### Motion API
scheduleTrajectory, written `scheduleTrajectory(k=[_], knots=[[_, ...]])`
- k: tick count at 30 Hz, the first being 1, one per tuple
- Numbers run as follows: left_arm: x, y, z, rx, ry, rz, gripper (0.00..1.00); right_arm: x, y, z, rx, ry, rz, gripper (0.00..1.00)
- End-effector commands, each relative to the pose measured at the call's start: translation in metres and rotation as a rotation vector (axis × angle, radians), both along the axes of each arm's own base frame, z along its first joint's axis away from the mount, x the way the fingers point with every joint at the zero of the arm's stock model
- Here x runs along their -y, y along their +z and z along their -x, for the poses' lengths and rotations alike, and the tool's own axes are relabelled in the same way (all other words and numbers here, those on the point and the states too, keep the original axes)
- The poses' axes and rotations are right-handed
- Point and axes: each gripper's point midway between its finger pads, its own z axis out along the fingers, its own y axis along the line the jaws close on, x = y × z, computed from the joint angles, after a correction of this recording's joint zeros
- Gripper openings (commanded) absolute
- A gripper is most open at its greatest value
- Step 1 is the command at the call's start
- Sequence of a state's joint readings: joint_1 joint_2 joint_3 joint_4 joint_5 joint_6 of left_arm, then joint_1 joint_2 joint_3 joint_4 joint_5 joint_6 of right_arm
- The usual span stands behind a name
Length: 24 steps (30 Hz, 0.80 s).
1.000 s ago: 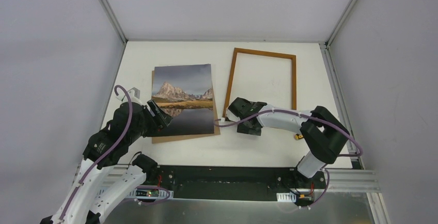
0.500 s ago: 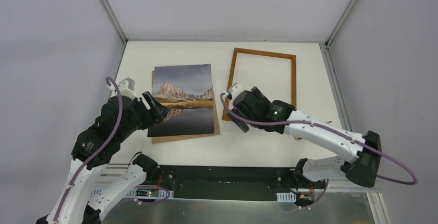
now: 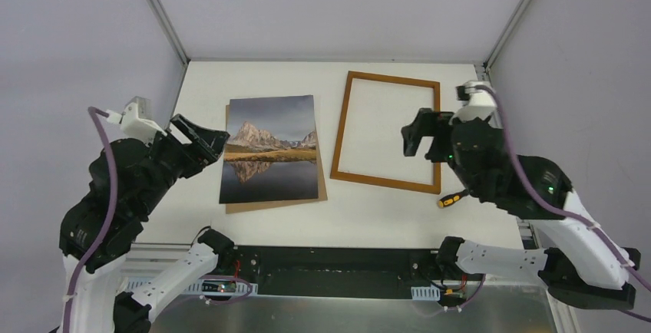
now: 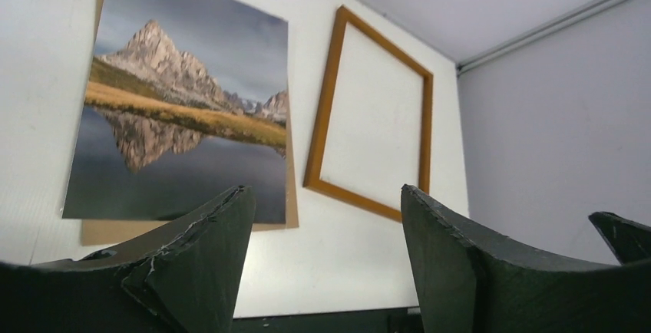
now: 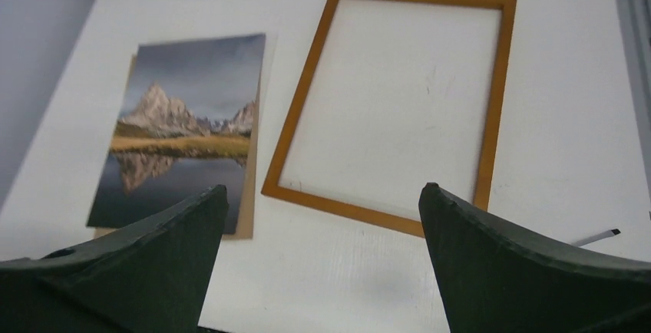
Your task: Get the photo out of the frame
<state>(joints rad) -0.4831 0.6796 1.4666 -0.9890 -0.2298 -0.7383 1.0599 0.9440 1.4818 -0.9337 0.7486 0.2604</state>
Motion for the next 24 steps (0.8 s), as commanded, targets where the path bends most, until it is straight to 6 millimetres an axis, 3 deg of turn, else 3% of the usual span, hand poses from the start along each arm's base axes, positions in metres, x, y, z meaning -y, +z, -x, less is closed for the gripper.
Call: scheduleTrajectory(k=[1,10,13,24], knots=[[-0.018,0.035,0.007,0.102,0.055,-0.009,0.72,0.052,0.038,0.004,0.072,-0.181,-0.054,0.99],[-0.038,0.094,0.023,0.247,0.109,0.040,0.76,0.091,0.086,0.025,0.166,-0.191,-0.262,0.99],[-0.039,0.096,0.023,0.248,0.119,0.057,0.76,0.101,0.089,0.029,0.194,-0.189,-0.273,0.99],[-0.040,0.099,0.028,0.256,0.125,0.097,0.78,0.097,0.084,0.035,0.190,-0.159,-0.379,0.99]])
